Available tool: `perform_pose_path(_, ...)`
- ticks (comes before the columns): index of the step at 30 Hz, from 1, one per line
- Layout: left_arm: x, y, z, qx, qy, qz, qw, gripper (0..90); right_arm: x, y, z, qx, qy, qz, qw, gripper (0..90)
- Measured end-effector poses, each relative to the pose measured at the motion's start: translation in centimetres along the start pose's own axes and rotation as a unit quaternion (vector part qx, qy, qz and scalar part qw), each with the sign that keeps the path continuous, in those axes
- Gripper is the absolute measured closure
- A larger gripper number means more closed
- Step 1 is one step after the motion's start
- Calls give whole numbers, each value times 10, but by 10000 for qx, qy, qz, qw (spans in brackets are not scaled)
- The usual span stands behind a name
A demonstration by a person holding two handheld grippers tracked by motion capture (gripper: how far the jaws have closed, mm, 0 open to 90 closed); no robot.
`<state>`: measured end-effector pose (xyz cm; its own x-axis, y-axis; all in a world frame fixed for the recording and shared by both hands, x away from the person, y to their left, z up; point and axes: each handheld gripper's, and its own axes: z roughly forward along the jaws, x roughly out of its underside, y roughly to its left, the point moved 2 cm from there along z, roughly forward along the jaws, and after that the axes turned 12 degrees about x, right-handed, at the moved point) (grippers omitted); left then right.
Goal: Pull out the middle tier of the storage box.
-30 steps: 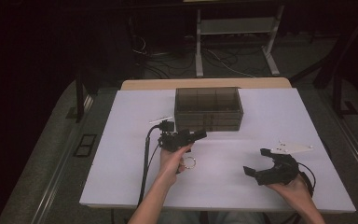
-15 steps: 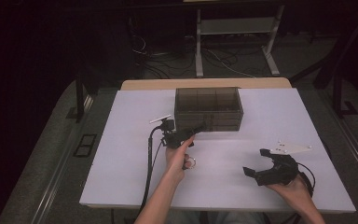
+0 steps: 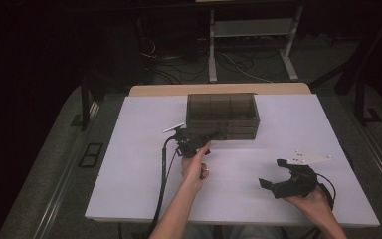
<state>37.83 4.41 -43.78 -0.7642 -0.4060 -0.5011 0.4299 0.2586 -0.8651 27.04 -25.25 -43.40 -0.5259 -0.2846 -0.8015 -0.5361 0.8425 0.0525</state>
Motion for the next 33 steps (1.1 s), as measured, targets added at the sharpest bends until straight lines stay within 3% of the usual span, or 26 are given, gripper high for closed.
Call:
perform_pose_path(11,4,12,9,-35,-173,-229,9996,148,0,0,1,-9,24,-30,10000,0)
perform_pose_path(16,6,16,11,-107,-109,-192,9997,187,0,1,1,-14,32,-37,10000,0)
perform_pose_path(33,8,31,17,-431,-48,-372,9984,519,1,1,2,-30,72,-102,9999,0)
